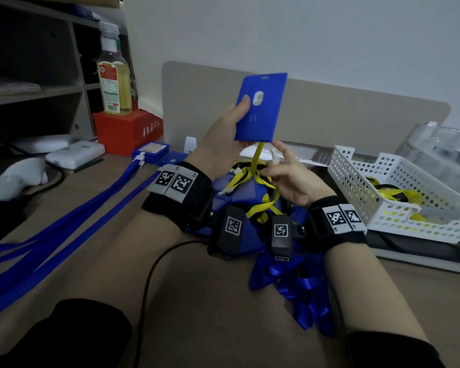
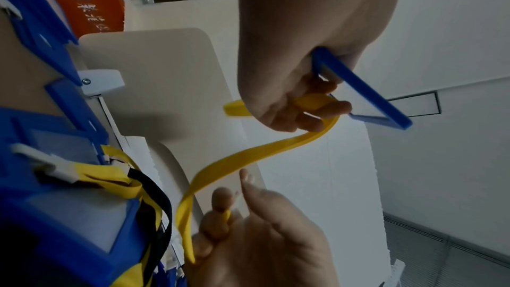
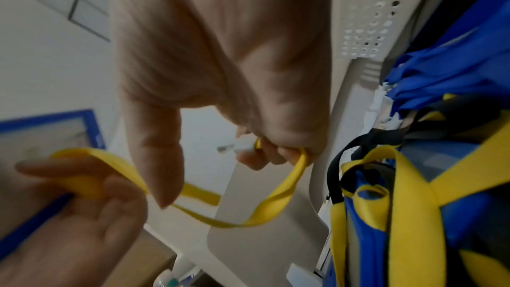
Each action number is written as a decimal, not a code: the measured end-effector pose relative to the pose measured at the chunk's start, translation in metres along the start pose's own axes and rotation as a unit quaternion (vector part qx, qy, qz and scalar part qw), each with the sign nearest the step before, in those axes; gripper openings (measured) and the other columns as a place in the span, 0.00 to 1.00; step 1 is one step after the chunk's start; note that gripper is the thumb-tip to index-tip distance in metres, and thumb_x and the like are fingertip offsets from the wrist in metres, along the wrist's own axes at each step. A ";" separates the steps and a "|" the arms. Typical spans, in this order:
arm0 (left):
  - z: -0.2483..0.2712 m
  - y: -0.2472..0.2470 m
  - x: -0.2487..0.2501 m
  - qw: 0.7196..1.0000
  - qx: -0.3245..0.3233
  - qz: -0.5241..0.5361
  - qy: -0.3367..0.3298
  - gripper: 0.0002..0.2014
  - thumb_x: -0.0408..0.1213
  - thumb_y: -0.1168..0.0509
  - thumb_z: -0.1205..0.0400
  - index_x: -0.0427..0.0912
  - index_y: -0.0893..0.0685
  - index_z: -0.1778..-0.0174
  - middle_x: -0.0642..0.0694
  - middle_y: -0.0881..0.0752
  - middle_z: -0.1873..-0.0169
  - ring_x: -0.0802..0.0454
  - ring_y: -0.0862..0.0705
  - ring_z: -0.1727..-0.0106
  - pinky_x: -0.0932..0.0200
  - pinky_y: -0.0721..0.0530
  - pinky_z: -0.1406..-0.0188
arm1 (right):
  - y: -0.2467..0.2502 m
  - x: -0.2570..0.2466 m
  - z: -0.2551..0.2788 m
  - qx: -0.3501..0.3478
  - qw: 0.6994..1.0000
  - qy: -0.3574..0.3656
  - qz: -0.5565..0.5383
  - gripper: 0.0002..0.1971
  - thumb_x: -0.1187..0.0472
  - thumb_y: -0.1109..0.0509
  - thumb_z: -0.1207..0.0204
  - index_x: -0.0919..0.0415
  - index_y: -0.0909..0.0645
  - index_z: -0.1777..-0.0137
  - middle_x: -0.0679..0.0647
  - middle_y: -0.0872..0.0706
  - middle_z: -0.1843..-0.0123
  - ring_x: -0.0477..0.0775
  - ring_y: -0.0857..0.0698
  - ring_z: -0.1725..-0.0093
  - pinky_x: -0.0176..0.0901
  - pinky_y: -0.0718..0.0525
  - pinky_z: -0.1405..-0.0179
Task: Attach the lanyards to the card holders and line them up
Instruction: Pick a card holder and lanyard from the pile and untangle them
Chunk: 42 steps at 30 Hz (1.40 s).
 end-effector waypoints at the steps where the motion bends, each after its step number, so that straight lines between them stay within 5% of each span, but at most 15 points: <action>1: 0.002 -0.003 -0.005 1.000 -0.010 -0.007 0.017 0.13 0.44 0.47 0.11 0.41 0.21 0.45 0.49 0.13 0.63 0.57 0.15 0.67 0.61 0.18 0.67 | -0.007 -0.002 -0.001 -0.027 0.999 0.017 0.019 0.44 0.85 0.36 0.30 0.50 0.42 0.19 0.62 0.14 0.53 0.56 0.14 0.57 0.44 0.16 0.52; 4: 0.007 -0.008 -0.020 0.996 -0.020 -0.028 0.076 0.14 0.45 0.45 0.12 0.40 0.20 0.50 0.48 0.15 0.71 0.54 0.19 0.75 0.62 0.24 0.72 | -0.028 -0.004 0.002 -0.108 0.991 0.047 0.062 0.43 0.87 0.36 0.31 0.56 0.42 0.19 0.57 0.11 0.54 0.59 0.14 0.54 0.49 0.13 0.51; 7: 0.010 -0.009 -0.029 0.994 -0.016 -0.044 0.103 0.14 0.45 0.43 0.13 0.39 0.20 0.52 0.46 0.17 0.73 0.51 0.24 0.75 0.60 0.25 0.71 | -0.043 -0.002 0.009 -0.138 0.987 0.032 0.075 0.17 0.82 0.37 0.25 0.70 0.25 0.39 0.52 0.10 0.64 0.50 0.12 0.65 0.38 0.13 0.64; 9: 0.009 -0.008 -0.029 0.994 -0.002 -0.029 0.107 0.13 0.45 0.42 0.13 0.39 0.19 0.54 0.47 0.17 0.75 0.51 0.26 0.75 0.58 0.27 0.70 | -0.039 -0.001 0.011 -0.096 0.992 0.016 0.083 0.11 0.76 0.41 0.19 0.63 0.22 0.56 0.45 0.17 0.75 0.41 0.22 0.77 0.31 0.27 0.78; 11: 0.007 -0.003 -0.026 0.995 0.019 -0.019 0.101 0.13 0.45 0.42 0.13 0.40 0.20 0.54 0.48 0.18 0.75 0.52 0.25 0.76 0.58 0.27 0.71 | -0.033 0.003 0.010 -0.083 0.993 0.003 0.078 0.13 0.71 0.42 0.17 0.60 0.23 0.62 0.44 0.27 0.79 0.41 0.37 0.79 0.35 0.42 0.79; 13: 0.003 0.010 -0.025 0.994 0.063 -0.011 0.092 0.12 0.45 0.42 0.13 0.40 0.20 0.53 0.47 0.17 0.72 0.53 0.23 0.77 0.60 0.25 0.75 | -0.031 0.005 0.009 -0.103 0.994 -0.008 0.047 0.10 0.67 0.41 0.17 0.60 0.25 0.61 0.45 0.35 0.78 0.43 0.43 0.77 0.39 0.48 0.75; 16: 0.001 0.031 -0.026 0.986 0.141 0.021 0.086 0.10 0.45 0.41 0.13 0.42 0.21 0.53 0.46 0.18 0.66 0.54 0.21 0.72 0.63 0.20 0.76 | -0.030 0.006 0.009 -0.125 0.992 -0.018 -0.007 0.08 0.59 0.38 0.22 0.60 0.27 0.61 0.44 0.36 0.79 0.42 0.41 0.78 0.38 0.48 0.74; 22: -0.002 0.039 -0.034 0.980 0.173 0.061 0.083 0.10 0.43 0.42 0.12 0.42 0.22 0.52 0.44 0.16 0.60 0.52 0.17 0.63 0.61 0.16 0.65 | -0.033 0.010 0.012 -0.134 0.989 -0.038 0.056 0.21 0.44 0.39 0.26 0.62 0.18 0.51 0.46 0.39 0.76 0.46 0.46 0.73 0.39 0.48 0.71; 25: -0.004 0.033 -0.036 0.979 0.173 0.068 0.085 0.09 0.43 0.42 0.13 0.42 0.22 0.53 0.44 0.16 0.59 0.52 0.16 0.61 0.60 0.15 0.60 | -0.033 0.009 0.010 -0.107 0.989 -0.019 0.103 0.16 0.50 0.39 0.18 0.55 0.15 0.61 0.46 0.40 0.76 0.44 0.45 0.76 0.39 0.49 0.75; 27: -0.005 0.029 -0.035 0.978 0.176 0.076 0.081 0.09 0.42 0.41 0.13 0.42 0.22 0.54 0.44 0.16 0.60 0.51 0.16 0.61 0.58 0.15 0.57 | -0.027 0.010 0.006 -0.083 0.990 -0.012 0.109 0.21 0.55 0.39 0.15 0.51 0.23 0.72 0.46 0.40 0.77 0.43 0.44 0.79 0.39 0.50 0.78; 30: -0.007 0.026 -0.033 0.977 0.179 0.082 0.079 0.09 0.41 0.41 0.13 0.42 0.23 0.56 0.44 0.16 0.61 0.51 0.16 0.61 0.59 0.14 0.59 | -0.027 0.012 0.005 -0.092 0.990 -0.012 0.102 0.10 0.57 0.38 0.16 0.60 0.25 0.57 0.47 0.41 0.76 0.43 0.44 0.80 0.37 0.51 0.82; 32: -0.010 0.024 -0.034 0.978 0.174 0.085 0.082 0.08 0.41 0.41 0.13 0.41 0.22 0.54 0.44 0.16 0.59 0.51 0.16 0.60 0.59 0.14 0.60 | -0.029 0.016 0.006 -0.099 0.988 -0.022 0.120 0.15 0.57 0.38 0.16 0.72 0.24 0.42 0.46 0.40 0.77 0.43 0.44 0.80 0.36 0.50 0.82; 37: -0.019 0.024 -0.036 0.980 0.166 0.080 0.080 0.11 0.43 0.42 0.13 0.40 0.24 0.41 0.44 0.16 0.57 0.51 0.16 0.59 0.58 0.15 0.57 | -0.014 0.003 0.005 -0.047 0.996 0.013 0.076 0.16 0.57 0.43 0.13 0.60 0.23 0.62 0.45 0.39 0.80 0.42 0.43 0.81 0.32 0.47 0.84; 42: -0.020 0.018 -0.052 0.978 0.163 0.005 0.129 0.10 0.48 0.43 0.13 0.46 0.24 0.47 0.48 0.17 0.57 0.52 0.19 0.61 0.56 0.25 0.64 | 0.023 -0.016 0.009 0.037 0.998 0.051 -0.004 0.16 0.56 0.47 0.12 0.56 0.30 0.63 0.44 0.37 0.78 0.43 0.40 0.78 0.37 0.46 0.76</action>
Point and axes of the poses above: each hand's wrist, its own z-axis away from the middle knuckle, its own y-axis out of the back of the hand, x = y × z, the point moved 10 cm from there along -z, towards the middle knuckle
